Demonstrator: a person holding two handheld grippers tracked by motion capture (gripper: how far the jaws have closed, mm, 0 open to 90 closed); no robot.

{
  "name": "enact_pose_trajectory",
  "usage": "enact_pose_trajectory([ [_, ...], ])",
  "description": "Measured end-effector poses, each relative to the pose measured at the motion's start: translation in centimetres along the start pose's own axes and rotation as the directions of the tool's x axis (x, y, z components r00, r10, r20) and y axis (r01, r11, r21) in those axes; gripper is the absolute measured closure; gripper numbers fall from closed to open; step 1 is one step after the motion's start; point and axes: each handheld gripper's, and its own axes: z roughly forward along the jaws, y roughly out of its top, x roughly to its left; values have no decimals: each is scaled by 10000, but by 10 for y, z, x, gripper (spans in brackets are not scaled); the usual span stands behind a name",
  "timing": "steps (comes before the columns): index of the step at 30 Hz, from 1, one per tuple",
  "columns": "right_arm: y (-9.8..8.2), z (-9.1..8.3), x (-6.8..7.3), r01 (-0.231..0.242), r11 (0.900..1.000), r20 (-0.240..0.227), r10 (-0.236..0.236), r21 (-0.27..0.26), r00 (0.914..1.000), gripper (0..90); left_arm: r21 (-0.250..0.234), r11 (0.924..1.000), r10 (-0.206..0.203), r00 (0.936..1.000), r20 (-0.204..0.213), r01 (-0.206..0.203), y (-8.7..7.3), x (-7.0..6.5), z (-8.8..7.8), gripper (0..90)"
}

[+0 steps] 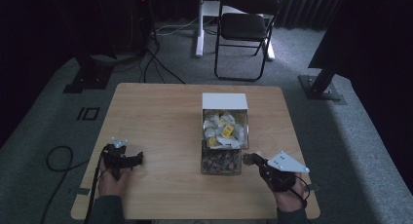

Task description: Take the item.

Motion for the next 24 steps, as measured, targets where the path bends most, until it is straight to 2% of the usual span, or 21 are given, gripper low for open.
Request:
enact_pose_trajectory([
  [24, -1, -2, -23, -245, 9996, 627, 253, -128, 9977, 900, 0, 10000, -1, 10000, -1, 1, 0, 0, 0, 20],
])
